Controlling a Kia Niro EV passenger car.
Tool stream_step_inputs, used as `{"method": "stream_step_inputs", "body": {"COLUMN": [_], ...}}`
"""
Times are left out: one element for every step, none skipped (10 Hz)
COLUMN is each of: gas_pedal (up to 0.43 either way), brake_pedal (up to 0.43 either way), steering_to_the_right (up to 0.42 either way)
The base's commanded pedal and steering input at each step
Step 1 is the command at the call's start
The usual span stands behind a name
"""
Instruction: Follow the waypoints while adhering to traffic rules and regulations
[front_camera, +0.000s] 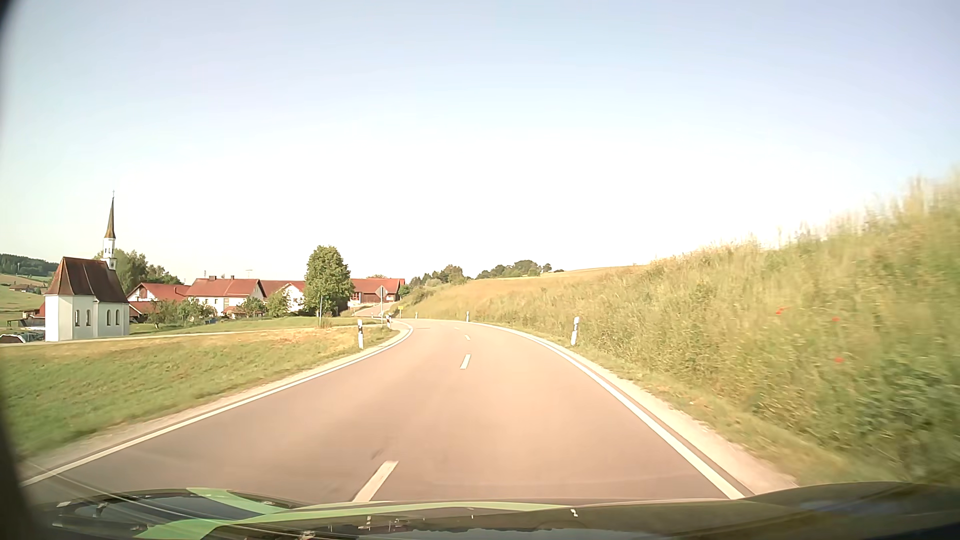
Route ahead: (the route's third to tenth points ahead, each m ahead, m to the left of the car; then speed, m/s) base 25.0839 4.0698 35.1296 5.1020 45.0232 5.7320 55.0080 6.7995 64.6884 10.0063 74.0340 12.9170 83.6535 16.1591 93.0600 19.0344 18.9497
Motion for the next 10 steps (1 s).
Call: {"method": "stream_step_inputs", "body": {"gas_pedal": [0.000, 0.020, 0.028, 0.039, 0.047, 0.047, 0.059, 0.059, 0.067, 0.067], "brake_pedal": [0.000, 0.000, 0.000, 0.000, 0.000, 0.000, 0.000, 0.000, 0.000, 0.000], "steering_to_the_right": [-0.006, -0.009, -0.013, -0.017, -0.019, -0.020, -0.020, -0.022, -0.026, -0.028]}}
